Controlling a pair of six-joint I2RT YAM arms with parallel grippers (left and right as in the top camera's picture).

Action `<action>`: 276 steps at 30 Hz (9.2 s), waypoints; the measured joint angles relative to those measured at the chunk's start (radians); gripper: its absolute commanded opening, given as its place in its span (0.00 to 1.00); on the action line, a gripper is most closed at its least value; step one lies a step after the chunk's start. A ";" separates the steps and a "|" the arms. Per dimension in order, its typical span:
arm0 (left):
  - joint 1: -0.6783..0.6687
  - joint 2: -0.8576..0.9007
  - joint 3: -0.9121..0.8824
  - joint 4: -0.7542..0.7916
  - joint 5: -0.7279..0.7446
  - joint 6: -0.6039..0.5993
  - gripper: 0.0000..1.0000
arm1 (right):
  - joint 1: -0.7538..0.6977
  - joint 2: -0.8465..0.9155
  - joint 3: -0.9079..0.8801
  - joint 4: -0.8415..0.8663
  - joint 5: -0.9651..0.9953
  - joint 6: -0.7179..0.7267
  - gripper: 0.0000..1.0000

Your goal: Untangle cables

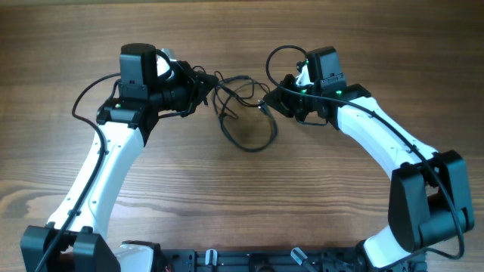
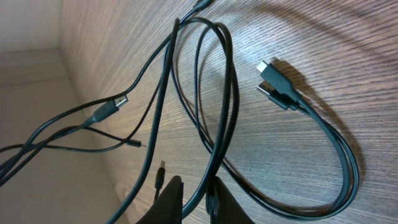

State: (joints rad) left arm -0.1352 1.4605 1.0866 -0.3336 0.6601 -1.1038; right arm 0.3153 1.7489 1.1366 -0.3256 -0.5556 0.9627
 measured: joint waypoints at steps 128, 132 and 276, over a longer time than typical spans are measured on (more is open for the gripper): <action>-0.447 0.485 0.005 0.177 -0.616 0.722 0.08 | -0.208 0.000 -0.002 -0.457 0.434 -0.550 0.56; -0.447 0.491 0.006 0.166 -0.633 0.727 0.04 | -0.208 0.000 -0.002 -0.460 0.433 -0.550 0.57; -0.256 0.135 0.005 -0.070 -0.098 0.764 0.68 | -0.060 -0.214 0.028 -0.238 0.144 -0.549 0.26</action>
State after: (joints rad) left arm -0.3916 1.5955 1.0912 -0.4034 0.5621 -0.3401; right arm 0.2558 1.5349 1.1645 -0.5640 -0.4114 0.4137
